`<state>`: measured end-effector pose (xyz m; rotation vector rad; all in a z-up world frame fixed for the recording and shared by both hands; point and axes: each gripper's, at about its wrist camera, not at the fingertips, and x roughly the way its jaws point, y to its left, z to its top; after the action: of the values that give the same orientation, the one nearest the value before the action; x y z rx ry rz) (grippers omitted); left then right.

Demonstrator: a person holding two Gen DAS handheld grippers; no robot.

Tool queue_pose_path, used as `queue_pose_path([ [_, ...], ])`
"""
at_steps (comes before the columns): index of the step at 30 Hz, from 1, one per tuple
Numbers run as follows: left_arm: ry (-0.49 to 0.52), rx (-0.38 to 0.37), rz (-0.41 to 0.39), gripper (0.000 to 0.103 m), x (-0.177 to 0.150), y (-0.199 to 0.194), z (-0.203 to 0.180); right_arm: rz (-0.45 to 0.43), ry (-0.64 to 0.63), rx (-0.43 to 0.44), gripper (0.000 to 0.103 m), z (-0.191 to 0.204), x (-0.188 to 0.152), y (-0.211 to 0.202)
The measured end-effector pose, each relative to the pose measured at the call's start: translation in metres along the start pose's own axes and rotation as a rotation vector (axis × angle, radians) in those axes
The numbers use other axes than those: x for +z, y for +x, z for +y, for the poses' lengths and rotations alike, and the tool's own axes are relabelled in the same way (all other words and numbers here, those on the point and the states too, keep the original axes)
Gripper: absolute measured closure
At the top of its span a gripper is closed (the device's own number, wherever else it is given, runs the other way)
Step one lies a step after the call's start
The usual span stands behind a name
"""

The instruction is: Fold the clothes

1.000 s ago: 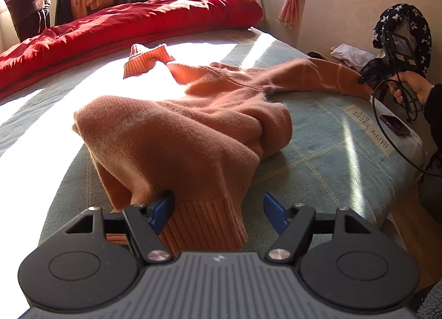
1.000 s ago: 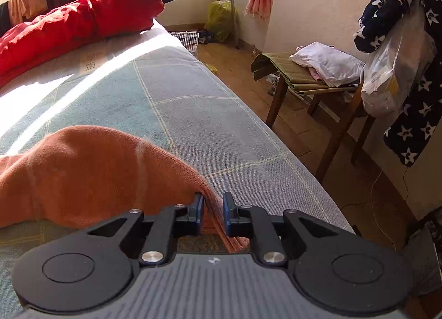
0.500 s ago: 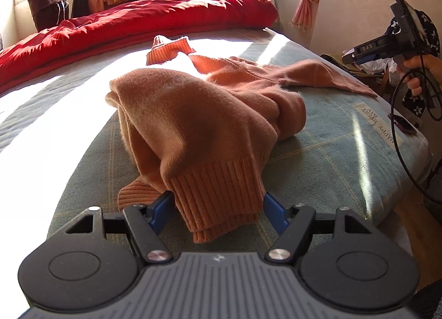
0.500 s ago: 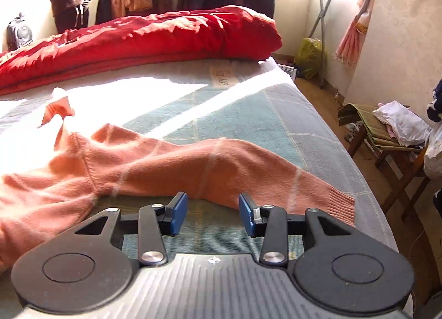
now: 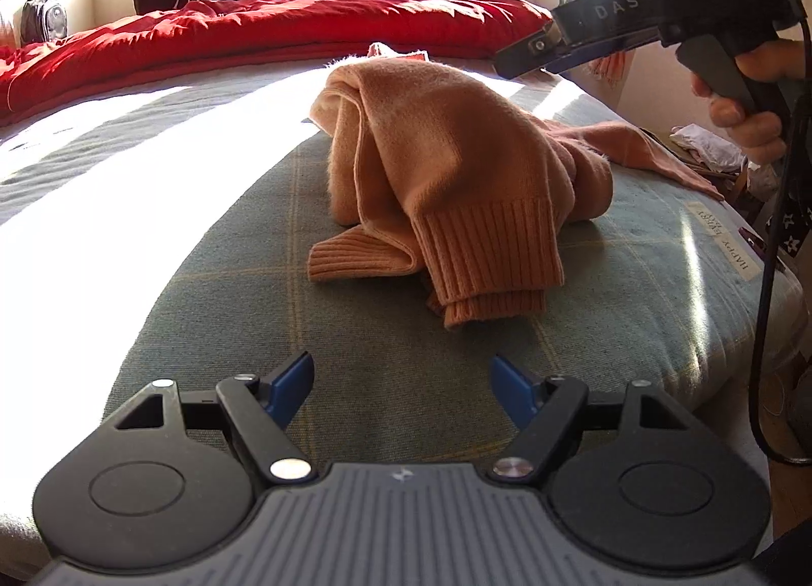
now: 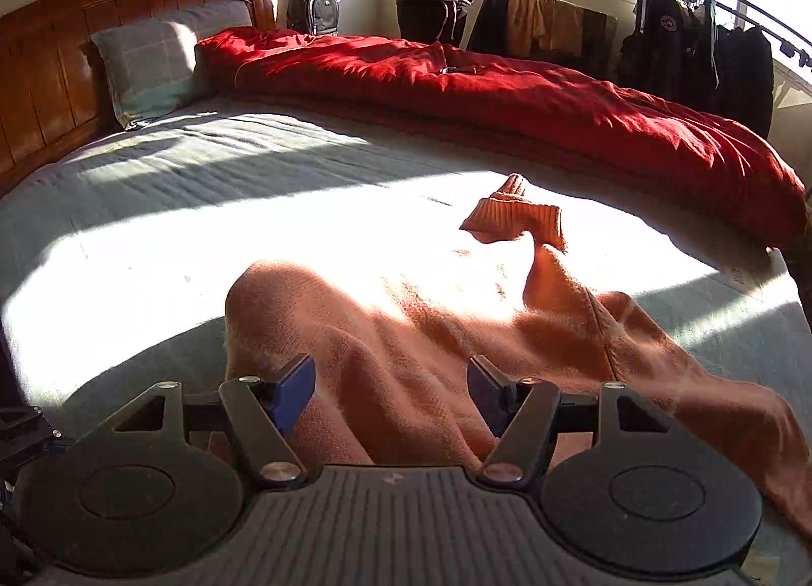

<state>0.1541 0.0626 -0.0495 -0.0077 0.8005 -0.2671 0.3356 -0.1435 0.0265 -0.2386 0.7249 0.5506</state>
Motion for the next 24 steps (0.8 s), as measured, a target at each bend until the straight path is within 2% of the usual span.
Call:
queue_pose_path([
  [4,-0.039,-0.005,-0.017,0.026,-0.010,-0.009,0.015,0.021,-0.084,-0.011,0.029,0.046,0.011,0.026],
  [8,-0.061,-0.011,-0.028,0.026,-0.016,-0.013,0.027,0.048,-0.182,-0.077,0.029,0.078,0.013,0.051],
  [9,-0.064,-0.010,-0.030,0.026,-0.017,-0.014,0.031,0.057,-0.215,-0.106,0.032,0.083,0.012,0.058],
  [10,-0.068,-0.009,-0.033,0.026,-0.018,-0.015,0.034,0.070,-0.243,-0.126,0.045,0.087,0.010,0.063],
  [15,-0.101,-0.028,-0.046,0.026,-0.020,-0.015,0.047,0.090,-0.318,-0.166,0.066,0.091,0.005,0.067],
  [24,-0.109,-0.036,-0.046,0.025,-0.019,-0.013,0.049,0.077,-0.264,-0.207,0.077,0.063,0.004,0.045],
])
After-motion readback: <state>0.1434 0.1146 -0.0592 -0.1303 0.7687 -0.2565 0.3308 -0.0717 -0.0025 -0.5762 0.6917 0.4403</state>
